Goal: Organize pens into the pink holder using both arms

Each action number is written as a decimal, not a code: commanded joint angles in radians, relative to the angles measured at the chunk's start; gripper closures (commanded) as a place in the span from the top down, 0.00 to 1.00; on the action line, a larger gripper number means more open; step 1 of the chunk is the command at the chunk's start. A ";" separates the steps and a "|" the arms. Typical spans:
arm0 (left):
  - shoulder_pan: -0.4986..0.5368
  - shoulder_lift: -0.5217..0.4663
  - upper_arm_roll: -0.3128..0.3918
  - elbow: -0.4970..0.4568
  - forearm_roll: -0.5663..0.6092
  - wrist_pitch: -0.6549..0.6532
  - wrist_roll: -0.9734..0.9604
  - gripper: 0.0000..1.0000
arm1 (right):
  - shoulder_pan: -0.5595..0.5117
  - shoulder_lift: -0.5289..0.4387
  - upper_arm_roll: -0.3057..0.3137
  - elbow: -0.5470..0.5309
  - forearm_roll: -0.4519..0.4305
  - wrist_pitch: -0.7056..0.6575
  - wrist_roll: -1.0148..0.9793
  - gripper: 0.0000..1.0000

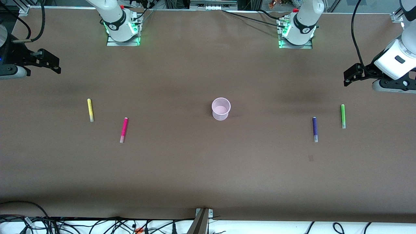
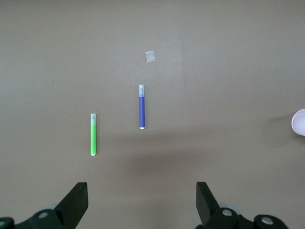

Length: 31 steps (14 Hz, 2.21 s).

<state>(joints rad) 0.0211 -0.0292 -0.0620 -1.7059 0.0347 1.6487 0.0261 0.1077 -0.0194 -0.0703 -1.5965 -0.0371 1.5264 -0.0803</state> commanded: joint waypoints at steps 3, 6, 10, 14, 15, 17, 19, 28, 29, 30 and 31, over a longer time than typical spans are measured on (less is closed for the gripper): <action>0.002 0.000 0.001 0.005 -0.021 -0.010 0.003 1.00 | 0.004 -0.044 0.000 -0.048 0.025 0.026 0.039 1.00; 0.002 0.000 0.001 0.005 -0.022 -0.010 0.002 1.00 | 0.003 -0.039 -0.002 -0.045 0.031 0.032 0.033 1.00; 0.005 0.025 0.002 0.005 -0.022 -0.090 0.009 1.00 | 0.003 0.042 -0.005 -0.029 0.032 0.032 0.030 1.00; 0.010 0.060 0.007 -0.020 -0.001 -0.178 0.015 1.00 | 0.007 0.159 0.000 -0.028 0.045 0.055 -0.042 1.00; 0.010 0.081 0.008 -0.032 0.001 -0.169 0.015 1.00 | 0.018 0.183 0.000 -0.037 0.086 0.108 -0.038 1.00; 0.011 0.124 0.007 -0.052 0.025 -0.118 0.029 1.00 | 0.023 0.229 0.000 -0.089 0.100 0.226 0.023 1.00; 0.013 0.150 0.008 -0.110 0.043 0.009 0.104 1.00 | 0.058 0.306 0.000 -0.124 0.101 0.309 0.120 1.00; 0.062 0.344 0.008 -0.379 0.074 0.603 0.166 1.00 | 0.083 0.489 0.015 -0.396 0.108 0.774 0.255 0.95; 0.062 0.356 0.008 -0.405 0.074 0.670 0.166 1.00 | 0.083 0.499 0.015 -0.426 0.108 0.826 0.255 0.94; 0.062 0.362 0.008 -0.444 0.076 0.748 0.166 1.00 | 0.083 0.507 0.015 -0.440 0.108 0.856 0.257 0.93; 0.062 0.364 0.008 -0.481 0.091 0.813 0.166 1.00 | 0.084 0.513 0.017 -0.444 0.108 0.862 0.261 0.89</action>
<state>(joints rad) 0.0816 0.3455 -0.0525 -2.1174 0.0923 2.3564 0.1802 0.1891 0.5050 -0.0599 -2.0008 0.0605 2.3461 0.1615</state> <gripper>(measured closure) 0.000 0.057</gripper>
